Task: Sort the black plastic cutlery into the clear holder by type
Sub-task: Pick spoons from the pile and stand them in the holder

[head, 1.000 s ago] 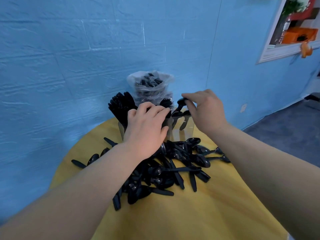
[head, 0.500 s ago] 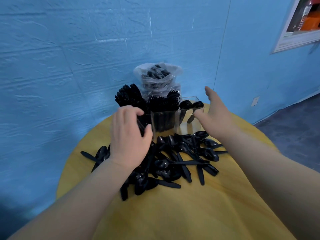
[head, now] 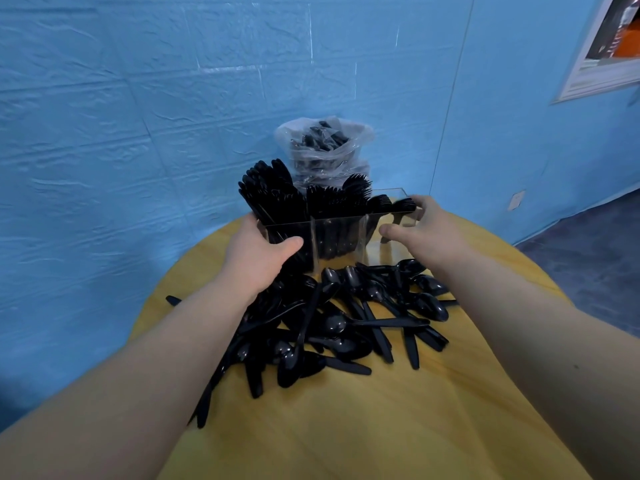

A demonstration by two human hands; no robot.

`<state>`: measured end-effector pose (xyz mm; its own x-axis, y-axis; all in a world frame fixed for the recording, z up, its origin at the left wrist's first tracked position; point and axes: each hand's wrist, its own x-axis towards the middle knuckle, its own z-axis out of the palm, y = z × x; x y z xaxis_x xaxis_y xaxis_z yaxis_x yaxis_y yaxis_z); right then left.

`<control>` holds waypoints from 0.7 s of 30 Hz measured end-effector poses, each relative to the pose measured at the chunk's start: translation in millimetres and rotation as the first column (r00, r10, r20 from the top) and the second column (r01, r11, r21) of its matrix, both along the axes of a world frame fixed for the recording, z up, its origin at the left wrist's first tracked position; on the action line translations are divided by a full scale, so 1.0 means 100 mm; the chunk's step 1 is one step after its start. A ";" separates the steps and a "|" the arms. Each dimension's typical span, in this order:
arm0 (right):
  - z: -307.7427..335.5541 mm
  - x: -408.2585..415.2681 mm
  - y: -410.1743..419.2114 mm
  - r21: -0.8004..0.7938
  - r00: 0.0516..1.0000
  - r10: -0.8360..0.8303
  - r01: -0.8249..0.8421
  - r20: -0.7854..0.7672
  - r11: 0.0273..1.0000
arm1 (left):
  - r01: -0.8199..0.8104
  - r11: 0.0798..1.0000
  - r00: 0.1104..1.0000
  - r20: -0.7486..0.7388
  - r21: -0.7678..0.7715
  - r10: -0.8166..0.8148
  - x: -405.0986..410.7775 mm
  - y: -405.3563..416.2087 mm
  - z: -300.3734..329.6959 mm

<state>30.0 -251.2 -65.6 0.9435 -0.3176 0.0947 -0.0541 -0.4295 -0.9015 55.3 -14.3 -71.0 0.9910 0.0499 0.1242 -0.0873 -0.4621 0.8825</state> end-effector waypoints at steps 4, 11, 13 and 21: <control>-0.02 -0.04 0.00 -0.002 1.000 -0.003 0.003 -0.007 1.000 | -0.003 1.000 1.000 -0.008 -0.013 0.003 -0.03 0.04 -0.01; -0.06 -0.30 0.05 -0.002 1.000 -0.006 0.006 -0.003 1.000 | -0.009 1.000 1.000 -0.009 -0.023 0.009 -0.24 0.13 -0.03; -0.08 -0.37 0.05 -0.015 1.000 -0.006 0.006 -0.016 1.000 | -0.005 1.000 1.000 -0.011 -0.012 0.005 -0.30 0.15 -0.03; 0.01 -0.66 0.13 -0.086 0.998 -0.043 0.046 0.036 0.995 | 0.057 0.998 0.998 -0.024 0.018 -0.056 -0.46 0.20 0.03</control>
<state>-35.5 -237.8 -64.7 0.9243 -0.3488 0.1553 -0.0453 -0.5040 -0.8625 9.2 5.8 -67.5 0.9948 -0.0085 0.1013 -0.0933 -0.4732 0.8760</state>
